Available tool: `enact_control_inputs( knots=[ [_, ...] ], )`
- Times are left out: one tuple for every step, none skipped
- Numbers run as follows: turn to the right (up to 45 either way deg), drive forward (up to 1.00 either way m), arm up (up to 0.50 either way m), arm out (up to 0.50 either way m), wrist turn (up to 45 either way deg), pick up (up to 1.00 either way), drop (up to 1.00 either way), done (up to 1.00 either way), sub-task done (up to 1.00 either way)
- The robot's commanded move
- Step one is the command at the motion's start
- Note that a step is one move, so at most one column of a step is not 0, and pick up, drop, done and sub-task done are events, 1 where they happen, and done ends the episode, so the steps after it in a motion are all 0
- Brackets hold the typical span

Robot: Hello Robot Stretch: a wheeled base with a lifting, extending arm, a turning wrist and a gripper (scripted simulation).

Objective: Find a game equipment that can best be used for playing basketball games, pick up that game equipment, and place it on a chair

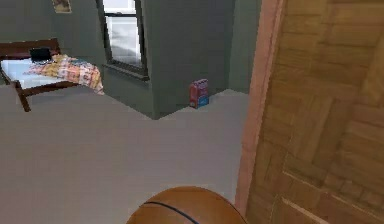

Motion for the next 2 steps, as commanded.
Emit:
enact_control_inputs(
  knots=[
    [0.0,0.90,0.00,0.00,0.0,0.00,0.00,0.00,0.00],
    [45.0,0.00,0.00,0.00,0.0,0.00,0.00,0.00,0.00]
  ],
)
